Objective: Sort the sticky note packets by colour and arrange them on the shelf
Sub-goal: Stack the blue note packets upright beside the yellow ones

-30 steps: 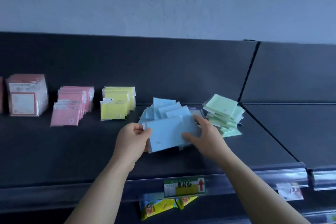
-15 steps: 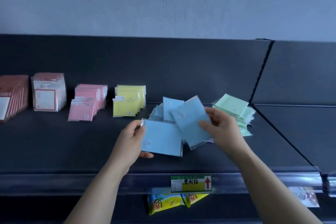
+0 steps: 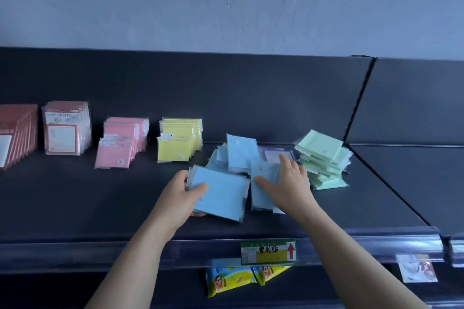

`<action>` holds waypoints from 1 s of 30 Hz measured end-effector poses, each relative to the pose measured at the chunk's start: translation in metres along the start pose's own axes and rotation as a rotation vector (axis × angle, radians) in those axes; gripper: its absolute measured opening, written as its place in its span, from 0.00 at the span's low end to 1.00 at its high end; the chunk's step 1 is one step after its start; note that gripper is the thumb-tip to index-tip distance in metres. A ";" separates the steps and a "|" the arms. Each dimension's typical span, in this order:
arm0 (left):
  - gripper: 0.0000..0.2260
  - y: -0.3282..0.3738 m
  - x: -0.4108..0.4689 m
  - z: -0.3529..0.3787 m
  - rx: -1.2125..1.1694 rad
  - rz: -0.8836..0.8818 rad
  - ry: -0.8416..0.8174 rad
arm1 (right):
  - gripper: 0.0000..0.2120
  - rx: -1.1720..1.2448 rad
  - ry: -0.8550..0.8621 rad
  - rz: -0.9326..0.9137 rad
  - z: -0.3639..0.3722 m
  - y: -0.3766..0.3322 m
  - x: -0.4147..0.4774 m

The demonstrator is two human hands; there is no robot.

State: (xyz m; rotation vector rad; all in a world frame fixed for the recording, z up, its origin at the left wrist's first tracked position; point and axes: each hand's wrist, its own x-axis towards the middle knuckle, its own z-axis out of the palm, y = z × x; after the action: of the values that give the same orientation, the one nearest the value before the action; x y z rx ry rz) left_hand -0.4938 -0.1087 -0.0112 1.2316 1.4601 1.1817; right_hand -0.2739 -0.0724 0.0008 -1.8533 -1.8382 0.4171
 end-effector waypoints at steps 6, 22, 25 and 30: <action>0.06 0.000 0.002 -0.005 -0.068 -0.052 0.007 | 0.38 0.386 0.050 0.076 -0.002 0.002 -0.002; 0.09 0.009 -0.010 -0.004 0.008 0.054 -0.064 | 0.12 0.468 -0.019 -0.305 0.016 -0.035 0.012; 0.07 0.003 -0.010 -0.020 -0.044 0.005 -0.015 | 0.23 0.237 0.088 -0.129 0.018 -0.031 0.029; 0.07 -0.001 -0.006 -0.047 -0.081 -0.029 0.007 | 0.33 0.030 -0.050 0.092 0.022 -0.046 0.041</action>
State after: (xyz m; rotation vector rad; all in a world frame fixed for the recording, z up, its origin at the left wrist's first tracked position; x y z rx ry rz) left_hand -0.5387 -0.1204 -0.0042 1.1487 1.4172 1.2144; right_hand -0.3226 -0.0299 0.0131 -1.9288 -1.7734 0.5252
